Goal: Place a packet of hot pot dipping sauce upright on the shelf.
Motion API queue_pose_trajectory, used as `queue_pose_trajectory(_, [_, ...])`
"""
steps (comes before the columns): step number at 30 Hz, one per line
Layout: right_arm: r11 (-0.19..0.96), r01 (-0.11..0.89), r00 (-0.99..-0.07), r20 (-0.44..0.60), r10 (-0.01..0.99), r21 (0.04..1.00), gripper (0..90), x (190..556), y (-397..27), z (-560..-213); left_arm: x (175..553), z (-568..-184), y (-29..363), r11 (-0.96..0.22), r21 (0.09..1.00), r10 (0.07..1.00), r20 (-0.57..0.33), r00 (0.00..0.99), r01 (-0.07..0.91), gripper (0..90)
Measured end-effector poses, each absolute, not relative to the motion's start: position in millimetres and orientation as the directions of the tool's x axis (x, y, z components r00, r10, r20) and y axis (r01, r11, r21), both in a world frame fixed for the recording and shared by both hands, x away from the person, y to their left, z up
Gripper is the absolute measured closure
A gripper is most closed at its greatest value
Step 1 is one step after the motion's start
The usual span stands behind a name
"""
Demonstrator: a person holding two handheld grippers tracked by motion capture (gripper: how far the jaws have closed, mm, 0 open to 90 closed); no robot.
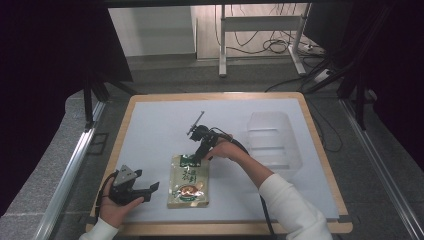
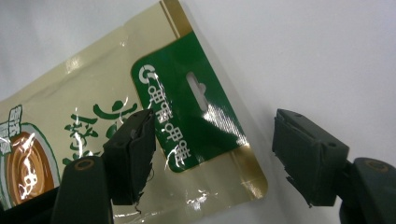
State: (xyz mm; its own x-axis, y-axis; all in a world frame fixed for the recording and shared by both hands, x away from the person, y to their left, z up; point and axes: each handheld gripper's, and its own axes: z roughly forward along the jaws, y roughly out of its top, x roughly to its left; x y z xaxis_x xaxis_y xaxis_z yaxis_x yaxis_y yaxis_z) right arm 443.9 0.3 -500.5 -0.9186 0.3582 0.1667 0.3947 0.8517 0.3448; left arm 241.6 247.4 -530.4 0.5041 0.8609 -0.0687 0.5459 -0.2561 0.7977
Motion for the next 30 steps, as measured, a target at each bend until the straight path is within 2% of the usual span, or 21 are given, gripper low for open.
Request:
queue_pose_trajectory(6, [0.864, 0.385, -0.921, 0.193, 0.337, 0.326, 34.5, 440.4, -3.2, -501.7, 241.3, -530.2, 247.5, -0.253, 0.799, 0.862, -0.070, 0.503, 0.545, 19.1])
queue_pose_trajectory(11, [0.858, 0.382, -0.921, 0.219, 0.322, 0.344, 37.8, 433.9, -6.5, -488.0, 241.4, -530.2, 247.0, -0.254, 0.799, 0.862, -0.069, 0.503, 0.545, 19.1])
queue_pose_trajectory(20, [0.880, 0.338, -0.937, 0.209, 0.281, 0.334, 43.1, 426.6, -6.6, -486.6, 241.0, -529.7, 246.2, -0.254, 0.800, 0.862, -0.067, 0.502, 0.543, 19.1])
queue_pose_trajectory(30, [0.896, 0.291, -0.956, 0.136, 0.260, 0.335, 64.1, 430.8, -3.8, -497.4, 241.1, -529.2, 248.1, -0.252, 0.802, 0.864, -0.066, 0.500, 0.541, 19.0])
